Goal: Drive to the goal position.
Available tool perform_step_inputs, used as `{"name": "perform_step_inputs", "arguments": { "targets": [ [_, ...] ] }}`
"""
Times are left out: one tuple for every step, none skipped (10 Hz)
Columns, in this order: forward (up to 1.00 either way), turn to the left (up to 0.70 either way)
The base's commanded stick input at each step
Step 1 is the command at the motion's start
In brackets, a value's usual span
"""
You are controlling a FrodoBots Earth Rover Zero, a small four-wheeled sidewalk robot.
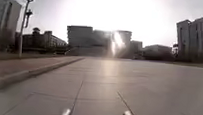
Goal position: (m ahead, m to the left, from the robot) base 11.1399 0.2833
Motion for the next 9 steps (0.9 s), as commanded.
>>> {"name": "perform_step_inputs", "arguments": {
  "targets": [
    [1.0,0.0],
    [1.0,0.0],
    [1.0,0.0],
    [1.0,0.0],
    [1.0,0.0],
    [1.0,0.0],
    [1.0,0.0],
    [1.0,0.0],
    [1.0,0.0]
  ]
}}
